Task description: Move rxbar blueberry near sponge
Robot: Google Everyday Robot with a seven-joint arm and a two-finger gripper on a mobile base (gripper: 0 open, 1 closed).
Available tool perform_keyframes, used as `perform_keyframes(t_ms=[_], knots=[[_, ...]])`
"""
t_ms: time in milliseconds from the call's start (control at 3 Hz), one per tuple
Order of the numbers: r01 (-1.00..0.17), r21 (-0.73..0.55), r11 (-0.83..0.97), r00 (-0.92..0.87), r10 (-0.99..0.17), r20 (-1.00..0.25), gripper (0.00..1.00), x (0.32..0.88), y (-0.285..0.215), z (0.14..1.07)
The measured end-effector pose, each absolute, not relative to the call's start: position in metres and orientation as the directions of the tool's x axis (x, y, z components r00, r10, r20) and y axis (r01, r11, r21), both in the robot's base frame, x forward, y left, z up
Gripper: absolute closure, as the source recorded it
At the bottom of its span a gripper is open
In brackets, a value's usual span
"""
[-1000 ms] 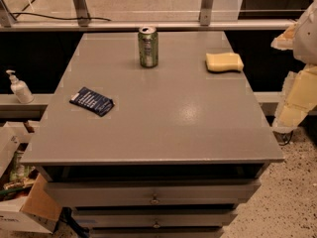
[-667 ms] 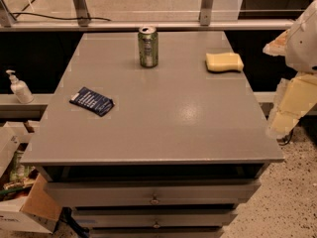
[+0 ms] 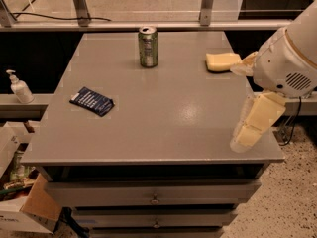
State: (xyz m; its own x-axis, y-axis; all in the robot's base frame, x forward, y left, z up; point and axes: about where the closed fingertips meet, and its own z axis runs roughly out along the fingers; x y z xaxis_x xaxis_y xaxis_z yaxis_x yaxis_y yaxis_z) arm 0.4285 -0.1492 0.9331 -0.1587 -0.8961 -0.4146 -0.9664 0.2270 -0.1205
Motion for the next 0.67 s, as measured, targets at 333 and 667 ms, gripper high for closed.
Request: perform_keyframes(t_ms=[333,667], knots=[[-0.972,-0.023,0.233,-0.183,-0.820,-0.543,0.00,0.428,-0.114,0.939],[-0.965,-0.098,0.245,-0.177,-0.878,-0.446,0.00,0.430,-0.144,0.939]])
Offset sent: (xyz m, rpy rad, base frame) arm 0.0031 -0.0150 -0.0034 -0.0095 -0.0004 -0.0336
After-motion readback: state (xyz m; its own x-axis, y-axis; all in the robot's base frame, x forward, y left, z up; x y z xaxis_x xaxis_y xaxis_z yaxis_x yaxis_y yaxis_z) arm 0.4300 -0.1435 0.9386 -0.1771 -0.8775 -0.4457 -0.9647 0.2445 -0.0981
